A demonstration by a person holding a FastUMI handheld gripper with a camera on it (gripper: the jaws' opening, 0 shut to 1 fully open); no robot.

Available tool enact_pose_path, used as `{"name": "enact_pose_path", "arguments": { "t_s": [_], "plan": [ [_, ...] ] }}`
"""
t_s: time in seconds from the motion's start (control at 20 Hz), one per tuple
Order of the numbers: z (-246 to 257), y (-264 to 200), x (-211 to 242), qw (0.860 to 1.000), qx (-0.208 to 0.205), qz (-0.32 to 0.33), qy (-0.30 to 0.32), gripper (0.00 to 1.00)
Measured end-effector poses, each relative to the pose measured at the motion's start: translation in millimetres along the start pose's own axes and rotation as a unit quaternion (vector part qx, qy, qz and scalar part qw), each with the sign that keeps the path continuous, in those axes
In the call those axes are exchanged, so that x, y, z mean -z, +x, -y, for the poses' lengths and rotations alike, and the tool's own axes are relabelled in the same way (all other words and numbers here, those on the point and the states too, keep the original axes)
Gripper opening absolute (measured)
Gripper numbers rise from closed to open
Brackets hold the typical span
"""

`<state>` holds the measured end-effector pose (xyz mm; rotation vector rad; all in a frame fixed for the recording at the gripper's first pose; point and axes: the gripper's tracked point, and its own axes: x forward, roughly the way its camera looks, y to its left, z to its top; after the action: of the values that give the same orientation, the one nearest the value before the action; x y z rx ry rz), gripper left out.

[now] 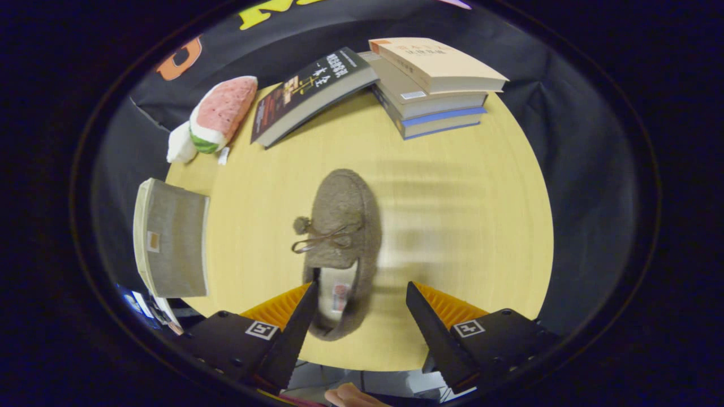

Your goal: Open the storage box then place both shoes into the box .Put the left shoe in first, then the right shoe, with the right side of both shoes facing outward in a uniform manner.

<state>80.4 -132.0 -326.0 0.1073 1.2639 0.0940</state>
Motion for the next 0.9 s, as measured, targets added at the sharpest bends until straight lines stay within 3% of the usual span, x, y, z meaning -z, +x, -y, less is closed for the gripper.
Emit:
{"name": "enact_pose_path", "arguments": {
  "t_s": [0.15, 0.3, 0.4, 0.5, 0.75, 0.8, 0.9],
  "plan": [
    [10.5, 20.7, 0.4, 1.000, 0.019, -0.013, -0.007, 0.96],
    [26.8, 36.1, -5.3, 0.997, 0.067, -0.001, -0.031, 0.97],
    [25.6, 52.6, -4.3, 0.998, 0.058, -0.001, -0.032, 0.96],
    [11.3, 57.7, -1.3, 1.000, 0.021, -0.008, -0.003, 0.76],
    [-8.4, 57.4, -8.7, 1.000, -0.004, 0.006, 0.000, 0.28],
    [-5.4, 60.7, -1.5, 1.000, 0.000, 0.002, -0.001, 0.21],
    [-7.1, 62.3, -1.3, 1.000, -0.003, -0.005, 0.027, 0.21]
  ]
}}
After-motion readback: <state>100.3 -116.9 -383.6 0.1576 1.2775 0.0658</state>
